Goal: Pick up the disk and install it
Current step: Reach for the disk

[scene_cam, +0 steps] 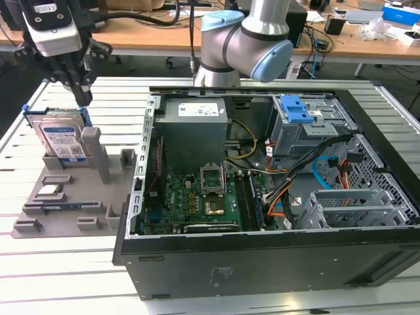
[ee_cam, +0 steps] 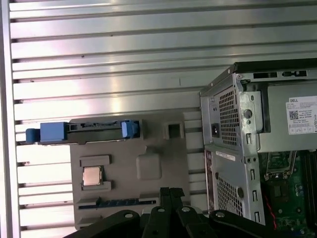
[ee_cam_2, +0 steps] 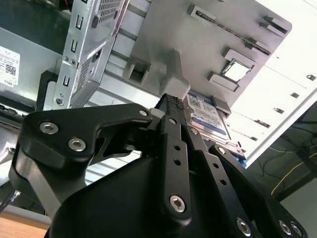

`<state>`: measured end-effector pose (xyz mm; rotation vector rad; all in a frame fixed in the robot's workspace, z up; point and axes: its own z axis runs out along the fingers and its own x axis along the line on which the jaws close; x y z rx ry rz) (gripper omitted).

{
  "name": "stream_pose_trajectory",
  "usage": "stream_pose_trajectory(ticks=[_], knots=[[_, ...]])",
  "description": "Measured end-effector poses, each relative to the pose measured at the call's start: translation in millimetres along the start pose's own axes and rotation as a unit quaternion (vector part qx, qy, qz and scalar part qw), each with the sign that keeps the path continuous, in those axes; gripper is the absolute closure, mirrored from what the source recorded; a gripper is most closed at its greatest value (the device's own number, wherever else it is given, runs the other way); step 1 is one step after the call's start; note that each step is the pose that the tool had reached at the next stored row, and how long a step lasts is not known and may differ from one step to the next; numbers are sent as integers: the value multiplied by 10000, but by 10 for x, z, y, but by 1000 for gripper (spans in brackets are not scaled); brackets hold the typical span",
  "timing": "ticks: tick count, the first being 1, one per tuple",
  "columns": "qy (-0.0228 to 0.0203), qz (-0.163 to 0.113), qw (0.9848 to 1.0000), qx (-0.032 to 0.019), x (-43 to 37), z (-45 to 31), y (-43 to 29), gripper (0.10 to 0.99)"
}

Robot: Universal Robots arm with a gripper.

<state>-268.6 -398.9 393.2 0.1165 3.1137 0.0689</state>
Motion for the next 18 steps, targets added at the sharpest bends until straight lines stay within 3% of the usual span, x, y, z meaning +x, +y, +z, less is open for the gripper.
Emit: stream_pose_trajectory(ticks=[8, 13, 18], knots=[[0, 0, 10000, 0, 184, -5, -14, 980], [0, 1, 10000, 0, 342, -9, -25, 980], [0, 0, 10000, 0, 435, -12, -32, 980]])
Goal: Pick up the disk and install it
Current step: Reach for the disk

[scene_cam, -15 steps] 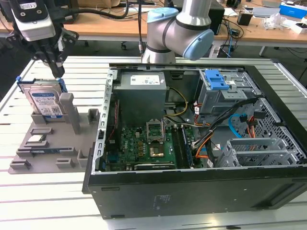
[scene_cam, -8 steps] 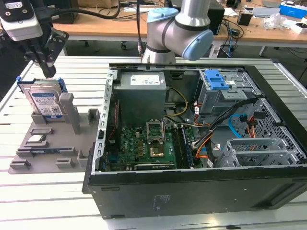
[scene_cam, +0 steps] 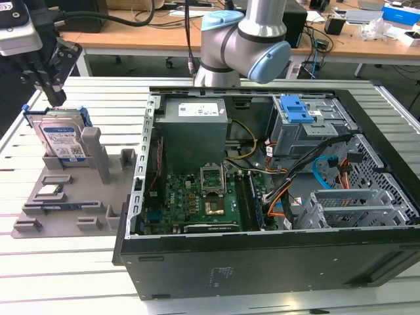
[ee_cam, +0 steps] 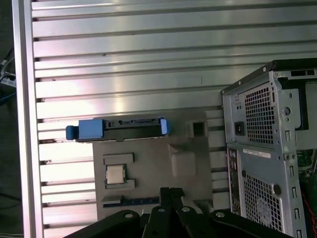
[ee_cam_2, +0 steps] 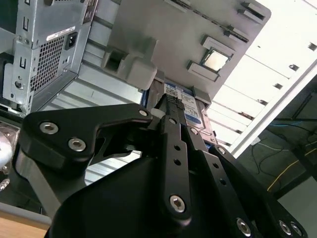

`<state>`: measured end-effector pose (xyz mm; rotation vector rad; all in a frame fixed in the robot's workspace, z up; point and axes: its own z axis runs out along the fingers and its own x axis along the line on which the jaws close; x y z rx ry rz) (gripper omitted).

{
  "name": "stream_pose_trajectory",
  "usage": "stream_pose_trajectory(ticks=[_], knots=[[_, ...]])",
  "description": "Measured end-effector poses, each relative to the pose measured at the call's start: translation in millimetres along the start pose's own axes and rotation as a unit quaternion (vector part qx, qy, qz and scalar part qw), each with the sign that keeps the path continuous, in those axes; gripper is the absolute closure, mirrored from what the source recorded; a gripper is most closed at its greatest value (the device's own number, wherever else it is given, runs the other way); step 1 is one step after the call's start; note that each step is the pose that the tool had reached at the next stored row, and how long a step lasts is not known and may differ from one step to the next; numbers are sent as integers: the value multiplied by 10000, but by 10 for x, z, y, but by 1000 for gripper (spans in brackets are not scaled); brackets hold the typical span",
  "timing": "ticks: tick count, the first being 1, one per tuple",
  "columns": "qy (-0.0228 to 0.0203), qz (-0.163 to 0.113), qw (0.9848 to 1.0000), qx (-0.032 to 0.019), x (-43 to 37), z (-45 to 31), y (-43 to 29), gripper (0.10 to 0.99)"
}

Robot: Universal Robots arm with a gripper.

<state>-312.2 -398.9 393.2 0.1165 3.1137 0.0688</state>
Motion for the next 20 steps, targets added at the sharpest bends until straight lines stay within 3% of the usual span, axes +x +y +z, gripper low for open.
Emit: stream_pose_trajectory(ticks=[5, 20], knots=[[0, 0, 10000, 0, 162, -4, -12, 980], [0, 0, 10000, 0, 476, -13, -35, 980]])
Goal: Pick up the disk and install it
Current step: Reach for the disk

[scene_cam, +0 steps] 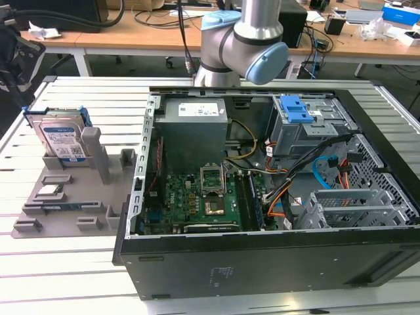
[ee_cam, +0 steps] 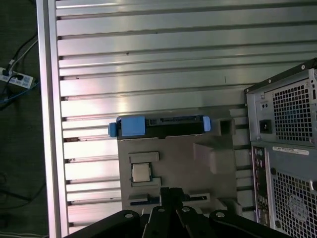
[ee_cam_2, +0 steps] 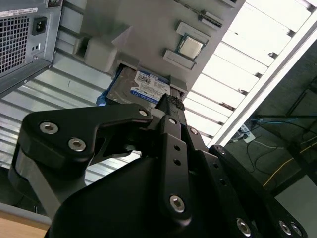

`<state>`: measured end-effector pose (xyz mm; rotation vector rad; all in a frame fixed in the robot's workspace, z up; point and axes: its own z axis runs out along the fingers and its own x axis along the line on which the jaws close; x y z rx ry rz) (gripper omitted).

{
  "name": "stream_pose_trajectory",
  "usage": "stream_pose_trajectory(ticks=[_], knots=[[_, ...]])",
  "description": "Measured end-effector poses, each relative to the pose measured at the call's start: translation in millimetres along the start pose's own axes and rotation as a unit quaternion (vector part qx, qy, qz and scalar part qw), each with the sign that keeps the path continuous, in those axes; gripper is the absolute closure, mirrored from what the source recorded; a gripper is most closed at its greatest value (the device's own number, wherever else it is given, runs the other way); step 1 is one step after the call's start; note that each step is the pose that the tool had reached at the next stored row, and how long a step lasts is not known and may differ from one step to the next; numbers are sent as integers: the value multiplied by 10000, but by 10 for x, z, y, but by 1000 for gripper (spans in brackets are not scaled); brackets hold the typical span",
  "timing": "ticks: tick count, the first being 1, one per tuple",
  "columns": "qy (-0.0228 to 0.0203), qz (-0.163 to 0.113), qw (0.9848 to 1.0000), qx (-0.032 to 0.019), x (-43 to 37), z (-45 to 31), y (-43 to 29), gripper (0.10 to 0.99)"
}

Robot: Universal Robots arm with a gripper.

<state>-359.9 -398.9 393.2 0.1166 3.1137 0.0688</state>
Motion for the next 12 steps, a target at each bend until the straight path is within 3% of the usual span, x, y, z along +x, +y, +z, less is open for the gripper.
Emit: stream_pose_trajectory(ticks=[12], knots=[[0, 0, 10000, 0, 232, -6, -17, 980]])
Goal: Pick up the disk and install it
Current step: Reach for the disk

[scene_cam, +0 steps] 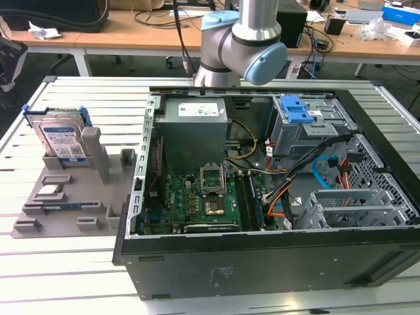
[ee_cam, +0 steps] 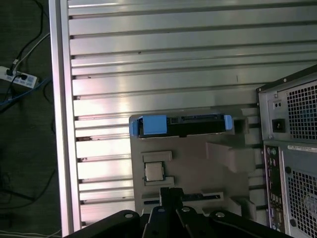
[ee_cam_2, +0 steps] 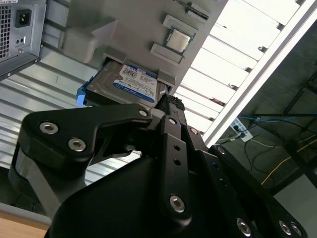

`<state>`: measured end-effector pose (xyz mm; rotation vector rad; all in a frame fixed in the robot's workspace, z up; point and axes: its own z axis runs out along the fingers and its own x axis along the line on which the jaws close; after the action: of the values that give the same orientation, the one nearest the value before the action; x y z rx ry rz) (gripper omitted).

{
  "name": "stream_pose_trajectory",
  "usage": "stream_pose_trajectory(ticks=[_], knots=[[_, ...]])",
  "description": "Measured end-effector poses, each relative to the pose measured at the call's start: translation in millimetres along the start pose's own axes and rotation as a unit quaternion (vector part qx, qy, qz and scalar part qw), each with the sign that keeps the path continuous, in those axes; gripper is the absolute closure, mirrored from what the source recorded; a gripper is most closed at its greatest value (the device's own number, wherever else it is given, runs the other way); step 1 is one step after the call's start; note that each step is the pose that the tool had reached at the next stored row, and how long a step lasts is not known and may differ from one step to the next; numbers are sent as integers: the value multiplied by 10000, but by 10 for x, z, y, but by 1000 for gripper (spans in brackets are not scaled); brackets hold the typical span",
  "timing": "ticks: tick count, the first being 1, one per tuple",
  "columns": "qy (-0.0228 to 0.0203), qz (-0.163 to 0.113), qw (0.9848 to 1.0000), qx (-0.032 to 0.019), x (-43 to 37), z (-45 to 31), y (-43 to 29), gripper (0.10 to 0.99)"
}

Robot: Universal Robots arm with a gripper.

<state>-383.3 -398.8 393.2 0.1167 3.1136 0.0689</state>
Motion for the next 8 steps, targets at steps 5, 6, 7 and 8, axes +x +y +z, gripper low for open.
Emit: stream_pose_trajectory(ticks=[5, 6, 7, 8], knots=[[0, 0, 10000, 1, 58, 0, -3, 980], [0, 0, 10000, 1, 70, 0, 1, 980], [0, 0, 10000, 3, 90, 0, 10, 980], [-1, -1, 10000, 6, 105, 0, 23, 980]])
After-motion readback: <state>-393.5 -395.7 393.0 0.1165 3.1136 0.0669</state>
